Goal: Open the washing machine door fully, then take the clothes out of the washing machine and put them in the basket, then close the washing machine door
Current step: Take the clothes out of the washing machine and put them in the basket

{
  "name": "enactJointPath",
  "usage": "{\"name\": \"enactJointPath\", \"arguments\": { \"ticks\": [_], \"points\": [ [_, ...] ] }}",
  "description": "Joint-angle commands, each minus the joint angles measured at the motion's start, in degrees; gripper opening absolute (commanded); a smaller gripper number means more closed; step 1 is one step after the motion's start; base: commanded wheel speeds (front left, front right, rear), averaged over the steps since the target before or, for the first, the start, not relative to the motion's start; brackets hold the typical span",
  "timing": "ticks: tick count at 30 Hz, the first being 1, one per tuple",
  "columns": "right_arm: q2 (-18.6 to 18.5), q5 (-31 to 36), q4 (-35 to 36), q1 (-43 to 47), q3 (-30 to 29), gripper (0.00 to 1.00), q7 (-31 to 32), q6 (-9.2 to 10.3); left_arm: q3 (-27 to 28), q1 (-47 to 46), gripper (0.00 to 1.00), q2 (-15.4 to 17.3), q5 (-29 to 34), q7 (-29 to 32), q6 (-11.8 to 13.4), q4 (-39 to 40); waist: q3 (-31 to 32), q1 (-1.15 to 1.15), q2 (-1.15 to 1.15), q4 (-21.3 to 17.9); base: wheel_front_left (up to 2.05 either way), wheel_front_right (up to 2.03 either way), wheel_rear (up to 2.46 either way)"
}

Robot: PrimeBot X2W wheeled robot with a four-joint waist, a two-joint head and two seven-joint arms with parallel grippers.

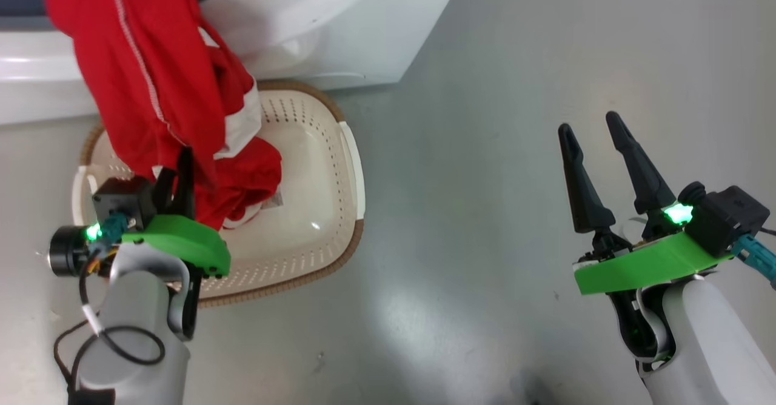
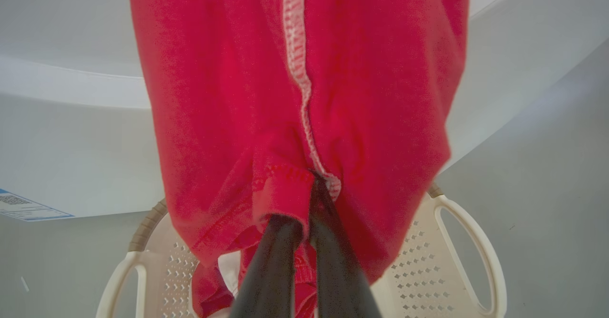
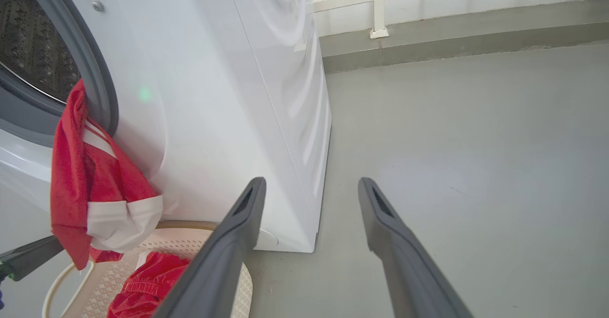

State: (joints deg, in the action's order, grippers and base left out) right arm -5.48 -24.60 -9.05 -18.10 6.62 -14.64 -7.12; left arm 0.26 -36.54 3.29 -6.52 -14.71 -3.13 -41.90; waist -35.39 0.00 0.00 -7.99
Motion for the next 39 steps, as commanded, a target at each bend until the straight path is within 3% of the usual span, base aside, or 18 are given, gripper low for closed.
{"name": "enactJointPath", "arguments": {
  "ticks": [1, 23, 25, 28, 30, 33, 34, 35, 39],
  "points": [
    [-0.12, -0.02, 1.57, -0.13, 1.29, 1.00, -0.36, -0.36, 1.62, -0.57, 0.00, 1.84, 0.79, -0.29, -0.28, -0.33, -2.26, 0.00, 0.00, -0.58, 0.00, 0.00, 0.00],
    [0.97, -0.06, 2.00, -3.54, 2.80, 1.00, -0.36, -0.36, 3.80, -13.01, 0.00, 3.41, 1.42, -0.29, 0.10, -16.02, -7.87, 0.00, 0.00, -1.96, 0.00, 0.00, 0.00],
    [0.99, -0.08, 1.91, -3.71, 2.97, 1.00, -0.36, -0.36, 3.92, -13.61, 0.07, 3.52, 1.40, -0.29, 0.19, -16.66, -7.97, 0.00, 0.00, -2.09, 0.00, 0.00, 0.00],
    [1.01, -0.12, 1.82, -3.86, 3.07, 1.00, -0.36, -0.36, 4.13, -14.00, 0.39, 3.66, 1.31, -0.29, 0.19, -17.08, -7.92, 0.00, 0.00, -2.22, 0.00, 0.00, 0.00],
    [0.99, -0.12, 1.81, -3.87, 3.02, 1.00, -0.36, -0.36, 4.29, -14.08, 0.50, 3.71, 1.26, -0.29, 0.19, -17.07, -7.82, 0.00, 0.00, -2.22, 0.00, 0.00, 0.00],
    [0.92, -0.09, 1.81, -3.83, 2.87, 1.00, -0.36, -0.36, 4.56, -13.97, 0.88, 3.69, 1.11, -0.29, 0.07, -16.80, -7.60, 0.00, 0.00, -2.08, 0.00, 0.00, 0.00],
    [0.87, -0.08, 1.79, -3.82, 2.82, 1.00, -0.36, -0.36, 4.65, -13.86, 0.96, 3.65, 1.05, -0.29, 0.00, -16.64, -7.48, 0.00, 0.00, -2.00, 0.00, 0.00, 0.00],
    [0.82, -0.07, 1.77, -3.80, 2.78, 1.00, -0.36, -0.36, 4.75, -13.75, 1.00, 3.59, 0.97, -0.29, -0.08, -16.43, -7.38, 0.00, 0.00, -1.91, 0.00, 0.00, 0.00],
    [0.45, 0.03, 1.75, -3.65, 2.42, 1.00, -0.36, -0.36, 5.58, -13.01, 1.00, 3.00, 0.32, -0.29, -0.56, -14.56, -6.77, 0.00, 0.00, -1.11, 0.00, 0.00, 0.00]
  ]
}}
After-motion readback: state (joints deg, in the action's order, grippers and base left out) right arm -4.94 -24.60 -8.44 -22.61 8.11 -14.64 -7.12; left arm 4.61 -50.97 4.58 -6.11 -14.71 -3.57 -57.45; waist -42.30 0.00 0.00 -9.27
